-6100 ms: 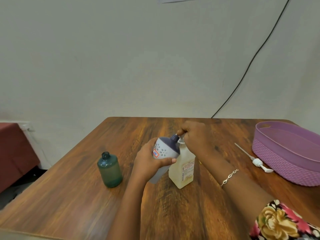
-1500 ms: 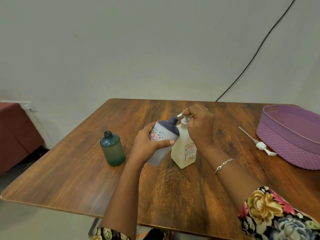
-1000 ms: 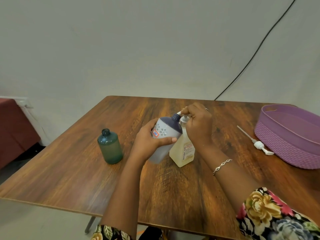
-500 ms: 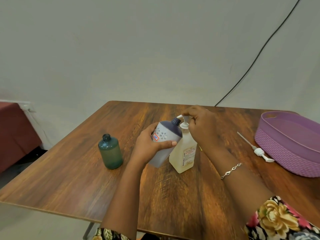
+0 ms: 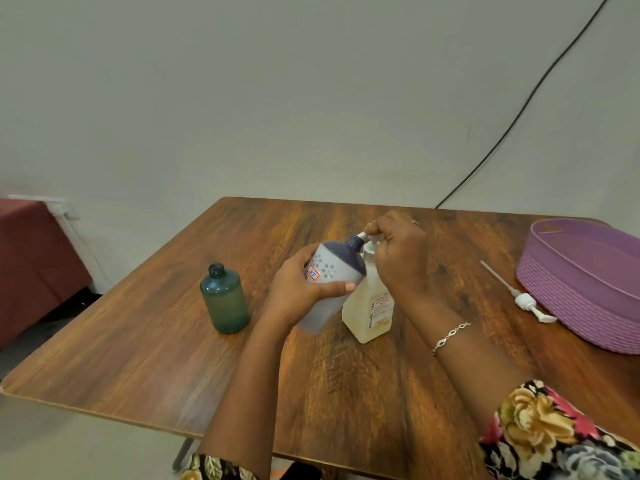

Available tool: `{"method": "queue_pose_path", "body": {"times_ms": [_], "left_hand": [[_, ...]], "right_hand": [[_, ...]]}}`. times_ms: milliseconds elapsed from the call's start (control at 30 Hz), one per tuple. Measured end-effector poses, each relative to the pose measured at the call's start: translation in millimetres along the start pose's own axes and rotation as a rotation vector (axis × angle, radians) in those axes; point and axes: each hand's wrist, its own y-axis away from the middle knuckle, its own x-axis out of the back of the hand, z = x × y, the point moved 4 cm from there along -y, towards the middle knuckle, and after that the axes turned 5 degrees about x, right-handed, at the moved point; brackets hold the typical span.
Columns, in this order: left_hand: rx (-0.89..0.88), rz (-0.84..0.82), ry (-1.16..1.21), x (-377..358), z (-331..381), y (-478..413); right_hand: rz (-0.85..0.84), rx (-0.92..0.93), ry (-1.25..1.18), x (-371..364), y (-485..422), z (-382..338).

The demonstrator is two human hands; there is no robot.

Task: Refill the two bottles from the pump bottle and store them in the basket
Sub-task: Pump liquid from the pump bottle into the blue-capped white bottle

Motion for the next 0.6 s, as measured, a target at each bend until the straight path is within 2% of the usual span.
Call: {"method": "queue_pose_path", "body": {"times_ms": [133, 333, 600], "left_hand": [[-0.004, -0.003, 0.009, -2, 3, 0], [-0.011, -0.012, 0.053, -4, 2, 2], [-0.005, 0.005, 0.011, -2, 2, -1]], "right_hand": [[-0.012, -0.018, -0.013, 4, -8, 3], [-0.011, 0.054, 0.071, -5, 1, 1], [-0.036, 0.015, 0.032, 3, -13, 3]]}}
